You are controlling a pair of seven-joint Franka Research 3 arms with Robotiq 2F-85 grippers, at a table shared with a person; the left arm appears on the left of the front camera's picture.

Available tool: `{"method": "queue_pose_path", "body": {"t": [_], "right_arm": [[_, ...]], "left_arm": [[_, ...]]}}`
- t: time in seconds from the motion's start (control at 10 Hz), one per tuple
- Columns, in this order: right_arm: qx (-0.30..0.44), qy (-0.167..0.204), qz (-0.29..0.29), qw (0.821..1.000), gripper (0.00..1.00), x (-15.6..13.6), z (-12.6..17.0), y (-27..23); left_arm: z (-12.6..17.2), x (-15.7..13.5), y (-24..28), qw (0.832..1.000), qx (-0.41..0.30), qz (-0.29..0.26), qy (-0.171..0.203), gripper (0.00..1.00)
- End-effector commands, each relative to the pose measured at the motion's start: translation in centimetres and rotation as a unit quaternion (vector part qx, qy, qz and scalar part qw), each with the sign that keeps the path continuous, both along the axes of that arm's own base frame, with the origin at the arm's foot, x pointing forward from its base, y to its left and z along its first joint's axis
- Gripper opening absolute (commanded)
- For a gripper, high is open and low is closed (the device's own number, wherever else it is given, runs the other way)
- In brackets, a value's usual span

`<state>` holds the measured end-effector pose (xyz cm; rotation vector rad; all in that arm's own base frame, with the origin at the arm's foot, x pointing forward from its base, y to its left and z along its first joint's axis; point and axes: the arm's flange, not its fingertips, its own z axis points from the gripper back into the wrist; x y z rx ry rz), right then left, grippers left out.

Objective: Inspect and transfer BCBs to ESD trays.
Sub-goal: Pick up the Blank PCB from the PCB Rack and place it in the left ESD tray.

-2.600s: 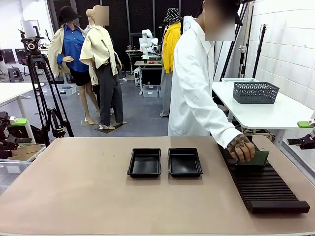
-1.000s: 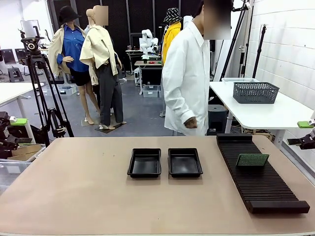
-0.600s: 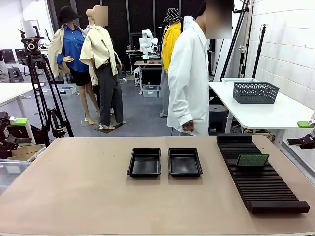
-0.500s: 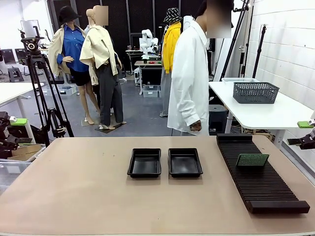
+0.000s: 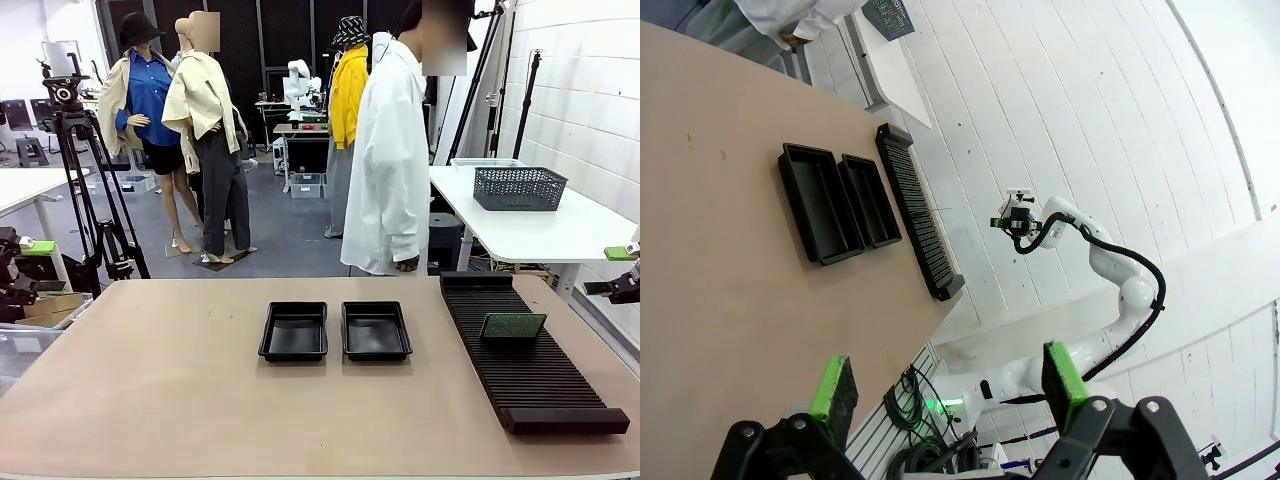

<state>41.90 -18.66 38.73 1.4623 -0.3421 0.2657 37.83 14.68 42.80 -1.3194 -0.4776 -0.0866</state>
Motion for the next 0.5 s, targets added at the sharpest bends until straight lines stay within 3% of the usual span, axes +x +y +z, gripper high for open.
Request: {"method": "queue_pose_path", "body": {"t": [0.0,0.2,0.4], "right_arm": [[0.002,0.0,-0.006,1.0,1.0,0.0,-0.3,0.3],[0.0,0.0,0.0,1.0,1.0,0.0,0.0,0.0],[-0.054,-0.043,0.02,0.997,1.0,1.2,1.2,0.7]], "left_arm": [[0.2,-0.1,0.1,1.0,-0.001,0.004,0.004,0.98],[0.2,-0.1,0.1,1.0,-0.001,0.004,0.004,0.98],[0.2,-0.1,0.1,1.0,-0.001,0.004,0.004,0.98]]}}
